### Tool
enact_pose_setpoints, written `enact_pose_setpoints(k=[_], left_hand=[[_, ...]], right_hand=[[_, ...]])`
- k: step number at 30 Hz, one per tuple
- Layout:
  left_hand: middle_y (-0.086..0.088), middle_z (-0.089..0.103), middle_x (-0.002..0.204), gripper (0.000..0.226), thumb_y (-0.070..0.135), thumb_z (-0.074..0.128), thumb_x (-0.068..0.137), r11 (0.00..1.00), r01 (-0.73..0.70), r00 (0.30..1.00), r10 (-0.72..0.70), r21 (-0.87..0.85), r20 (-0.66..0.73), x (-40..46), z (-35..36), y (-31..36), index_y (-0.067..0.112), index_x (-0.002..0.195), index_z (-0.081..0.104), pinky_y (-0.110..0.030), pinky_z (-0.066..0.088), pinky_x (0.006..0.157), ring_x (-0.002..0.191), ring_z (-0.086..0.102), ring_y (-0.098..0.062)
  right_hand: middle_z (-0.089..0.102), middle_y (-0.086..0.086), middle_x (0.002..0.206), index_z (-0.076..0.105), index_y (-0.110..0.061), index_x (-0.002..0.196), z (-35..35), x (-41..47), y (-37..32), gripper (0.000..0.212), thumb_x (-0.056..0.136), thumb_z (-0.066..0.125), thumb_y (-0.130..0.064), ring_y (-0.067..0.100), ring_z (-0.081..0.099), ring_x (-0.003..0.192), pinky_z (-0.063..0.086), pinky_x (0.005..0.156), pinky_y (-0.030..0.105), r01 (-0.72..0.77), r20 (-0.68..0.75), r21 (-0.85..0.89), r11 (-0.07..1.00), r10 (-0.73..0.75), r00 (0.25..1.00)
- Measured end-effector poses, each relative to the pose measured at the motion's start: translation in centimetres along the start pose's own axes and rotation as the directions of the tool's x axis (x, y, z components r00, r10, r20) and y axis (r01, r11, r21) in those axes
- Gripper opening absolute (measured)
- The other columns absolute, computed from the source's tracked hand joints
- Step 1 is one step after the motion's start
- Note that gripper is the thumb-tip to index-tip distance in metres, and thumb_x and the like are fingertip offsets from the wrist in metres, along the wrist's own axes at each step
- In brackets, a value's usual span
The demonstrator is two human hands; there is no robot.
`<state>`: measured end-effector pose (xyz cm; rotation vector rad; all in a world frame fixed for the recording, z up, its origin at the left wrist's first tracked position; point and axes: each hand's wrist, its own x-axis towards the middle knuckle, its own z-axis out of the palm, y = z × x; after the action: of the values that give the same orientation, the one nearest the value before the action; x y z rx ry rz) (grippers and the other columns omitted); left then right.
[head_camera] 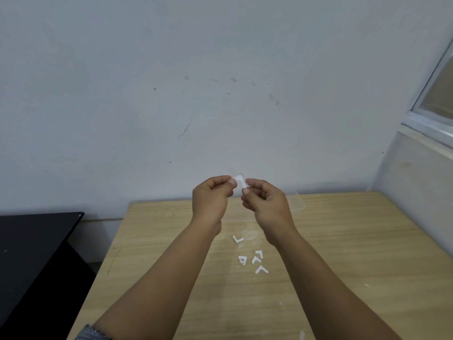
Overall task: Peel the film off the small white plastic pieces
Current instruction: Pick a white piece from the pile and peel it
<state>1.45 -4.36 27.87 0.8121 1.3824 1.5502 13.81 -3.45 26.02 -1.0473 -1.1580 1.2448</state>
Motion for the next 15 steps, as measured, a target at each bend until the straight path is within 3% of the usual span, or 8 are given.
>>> enact_pose_setpoints(k=[6, 11, 15], left_hand=[[0.002, 0.069, 0.076, 0.008, 0.021, 0.074, 0.082, 0.988, -0.046, 0.998, 0.039, 0.149, 0.045, -0.19, -0.07, -0.64, 0.016, 0.088, 0.070, -0.024, 0.049, 0.070, 0.071, 0.062, -0.008], [0.009, 0.069, 0.084, 0.019, 0.024, 0.072, 0.085, 0.924, -0.232, 0.971, 0.201, 0.304, 0.130, -0.29, -0.15, -0.61, 0.027, 0.104, 0.071, -0.014, 0.045, 0.067, 0.071, 0.059, 0.000], [0.013, 0.073, 0.085, 0.012, 0.022, 0.070, 0.087, 0.865, -0.329, 0.940, 0.263, 0.378, 0.216, -0.04, -0.20, -0.17, 0.024, 0.097, 0.077, -0.012, 0.047, 0.070, 0.076, 0.065, 0.003]], right_hand=[[0.068, -0.003, 0.080, 0.073, -0.021, 0.100, -0.14, 0.36, -0.11, 0.014, 0.091, 0.066, -0.012, 0.009, 0.063, 0.075, 0.057, 0.083, 0.035, 0.012, -0.068, -0.010, 1.000, -0.013, 0.998], [0.062, -0.002, 0.069, 0.076, -0.023, 0.093, -0.28, 0.55, -0.44, 0.020, 0.090, 0.062, -0.009, 0.013, 0.053, 0.066, 0.051, 0.072, 0.032, 0.038, -0.087, -0.056, 0.998, -0.043, 0.995], [0.056, -0.009, 0.061, 0.075, -0.026, 0.100, -0.31, 0.53, -0.55, 0.023, 0.091, 0.061, -0.009, 0.018, 0.046, 0.067, 0.048, 0.071, 0.032, 0.048, -0.065, -0.058, 0.997, -0.052, 0.997]])
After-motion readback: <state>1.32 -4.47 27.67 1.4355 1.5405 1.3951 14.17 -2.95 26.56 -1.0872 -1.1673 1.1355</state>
